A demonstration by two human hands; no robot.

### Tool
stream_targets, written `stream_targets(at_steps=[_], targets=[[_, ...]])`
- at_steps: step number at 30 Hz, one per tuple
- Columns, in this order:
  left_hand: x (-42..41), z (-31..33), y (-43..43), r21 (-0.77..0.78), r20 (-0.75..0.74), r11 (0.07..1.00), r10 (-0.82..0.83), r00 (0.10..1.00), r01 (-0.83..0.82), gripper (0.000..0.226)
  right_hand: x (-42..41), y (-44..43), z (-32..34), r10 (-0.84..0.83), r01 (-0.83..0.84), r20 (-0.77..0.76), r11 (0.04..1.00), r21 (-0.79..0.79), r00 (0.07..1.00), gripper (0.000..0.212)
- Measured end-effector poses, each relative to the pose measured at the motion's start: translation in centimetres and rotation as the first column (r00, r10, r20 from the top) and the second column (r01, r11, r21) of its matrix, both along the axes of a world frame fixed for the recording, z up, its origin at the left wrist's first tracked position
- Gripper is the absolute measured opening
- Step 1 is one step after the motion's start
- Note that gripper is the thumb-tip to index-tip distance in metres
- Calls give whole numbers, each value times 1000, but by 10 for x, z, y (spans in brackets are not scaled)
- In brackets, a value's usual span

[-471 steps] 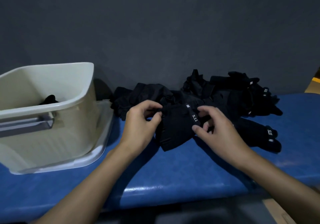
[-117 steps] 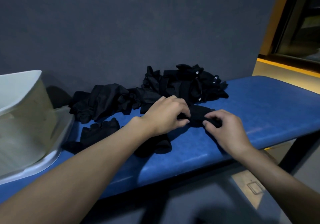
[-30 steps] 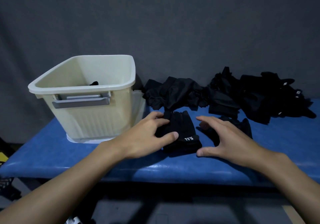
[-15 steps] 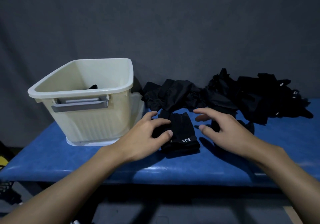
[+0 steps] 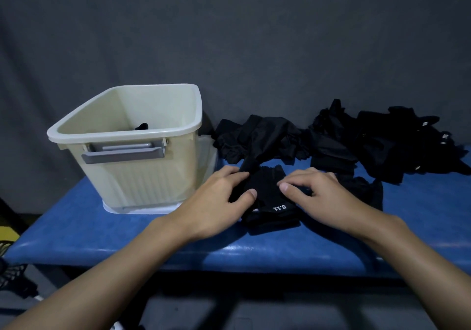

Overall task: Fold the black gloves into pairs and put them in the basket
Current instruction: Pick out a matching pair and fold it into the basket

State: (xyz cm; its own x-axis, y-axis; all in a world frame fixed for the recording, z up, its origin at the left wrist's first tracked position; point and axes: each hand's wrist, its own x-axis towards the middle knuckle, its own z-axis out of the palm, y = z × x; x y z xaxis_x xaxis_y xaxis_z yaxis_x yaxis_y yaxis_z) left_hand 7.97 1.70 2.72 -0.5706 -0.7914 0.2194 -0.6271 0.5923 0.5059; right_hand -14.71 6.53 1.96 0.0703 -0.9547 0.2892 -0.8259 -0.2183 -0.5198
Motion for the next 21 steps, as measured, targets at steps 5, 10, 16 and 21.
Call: stream_targets(at_steps=[5, 10, 16, 21], targets=[[-1, 2, 0, -16, -59, 1000, 15, 998, -16, 54, 0, 1, 1, -41, 41, -14, 999, 18, 999, 26], [1, 0, 0, -16, -140, 1000, -3, 990, 1, 51, 1, -3, -1, -67, 70, -42, 995, 76, 997, 34], [5, -1, -2, 59, -272, 997, -23, 962, 41, 48, 4, -8, -1, -21, 18, 42, 997, 77, 999, 24], [6, 2, -3, 90, -352, 994, -22, 936, 57, 49, 8, -6, 9, 33, -33, 443, 999, -9, 896, 24]])
